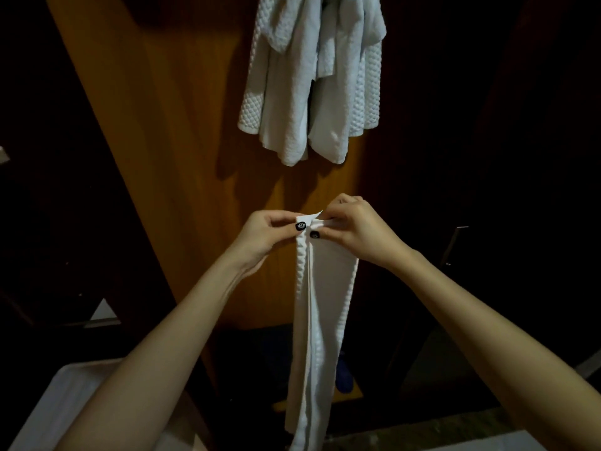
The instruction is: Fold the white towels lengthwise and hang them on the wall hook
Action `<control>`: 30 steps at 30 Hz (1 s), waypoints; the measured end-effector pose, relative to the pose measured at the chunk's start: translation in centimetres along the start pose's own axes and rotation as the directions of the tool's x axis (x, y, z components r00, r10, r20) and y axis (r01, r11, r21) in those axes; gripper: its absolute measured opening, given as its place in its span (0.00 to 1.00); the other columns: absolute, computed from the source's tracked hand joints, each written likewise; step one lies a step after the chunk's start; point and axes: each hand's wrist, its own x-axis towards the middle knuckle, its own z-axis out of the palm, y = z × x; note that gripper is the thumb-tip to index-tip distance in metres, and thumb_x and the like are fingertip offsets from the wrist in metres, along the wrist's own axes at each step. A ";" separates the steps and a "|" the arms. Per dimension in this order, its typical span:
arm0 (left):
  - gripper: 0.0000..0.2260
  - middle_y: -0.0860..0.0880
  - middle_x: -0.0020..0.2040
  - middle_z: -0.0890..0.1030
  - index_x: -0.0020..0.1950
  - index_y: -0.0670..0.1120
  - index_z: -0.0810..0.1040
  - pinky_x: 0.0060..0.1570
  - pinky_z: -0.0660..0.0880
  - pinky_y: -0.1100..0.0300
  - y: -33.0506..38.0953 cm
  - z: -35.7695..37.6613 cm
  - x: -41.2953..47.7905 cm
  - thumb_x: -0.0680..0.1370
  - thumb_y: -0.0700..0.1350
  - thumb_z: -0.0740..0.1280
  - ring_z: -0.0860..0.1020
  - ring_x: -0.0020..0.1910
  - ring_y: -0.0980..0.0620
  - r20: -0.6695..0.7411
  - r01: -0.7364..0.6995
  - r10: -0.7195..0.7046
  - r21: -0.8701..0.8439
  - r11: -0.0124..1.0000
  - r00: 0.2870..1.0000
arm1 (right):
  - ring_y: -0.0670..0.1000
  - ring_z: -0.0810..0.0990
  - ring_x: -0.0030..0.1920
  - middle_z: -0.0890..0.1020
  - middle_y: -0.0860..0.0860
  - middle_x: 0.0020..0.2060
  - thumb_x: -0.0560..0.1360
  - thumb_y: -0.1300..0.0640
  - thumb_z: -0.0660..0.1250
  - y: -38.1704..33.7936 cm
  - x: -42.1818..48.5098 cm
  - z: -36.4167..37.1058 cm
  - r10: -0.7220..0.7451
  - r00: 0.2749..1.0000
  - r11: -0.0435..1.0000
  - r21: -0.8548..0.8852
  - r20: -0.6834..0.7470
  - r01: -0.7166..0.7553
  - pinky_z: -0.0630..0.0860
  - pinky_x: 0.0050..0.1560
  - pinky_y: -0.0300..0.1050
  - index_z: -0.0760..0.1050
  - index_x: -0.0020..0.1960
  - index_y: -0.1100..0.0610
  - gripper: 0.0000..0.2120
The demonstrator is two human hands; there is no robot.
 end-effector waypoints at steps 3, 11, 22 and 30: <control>0.07 0.46 0.43 0.84 0.49 0.42 0.83 0.44 0.78 0.65 -0.3 0.5 -0.4 0.74 0.34 0.68 0.82 0.44 0.52 -0.090 -0.033 0.030 -0.030 0.999 0.996 | 0.35 0.69 0.43 0.71 0.40 0.40 0.73 0.52 0.73 -0.2 0.4 0.4 0.011 1.000 1.000 0.010 -0.005 -0.011 0.61 0.50 0.34 0.78 0.44 0.53 0.06; 0.06 0.48 0.43 0.85 0.49 0.45 0.82 0.41 0.79 0.63 0.2 1.1 -0.2 0.75 0.37 0.69 0.83 0.43 0.54 -0.114 -0.016 -0.002 -0.165 0.986 0.994 | 0.48 0.70 0.55 0.74 0.44 0.47 0.70 0.52 0.75 -0.4 1.3 -0.3 -0.026 0.999 0.992 0.122 -0.023 0.029 0.70 0.51 0.34 0.77 0.42 0.50 0.08; 0.18 0.52 0.55 0.81 0.59 0.49 0.75 0.53 0.77 0.62 -0.9 1.8 -0.2 0.72 0.38 0.72 0.80 0.55 0.57 -0.026 -0.173 0.175 0.084 0.981 0.984 | 0.38 0.72 0.33 0.75 0.43 0.31 0.73 0.52 0.73 -0.1 2.5 -1.4 0.037 0.991 0.995 0.093 -0.125 -0.026 0.67 0.35 0.34 0.67 0.35 0.42 0.17; 0.04 0.50 0.45 0.85 0.47 0.48 0.82 0.45 0.79 0.60 -2.0 1.6 1.1 0.75 0.40 0.71 0.83 0.47 0.53 -0.161 -0.240 0.244 0.042 0.970 0.956 | 0.38 0.73 0.33 0.78 0.44 0.32 0.71 0.46 0.73 0.9 3.1 -6.7 0.216 0.962 0.975 0.015 0.168 -0.221 0.69 0.36 0.35 0.78 0.40 0.50 0.10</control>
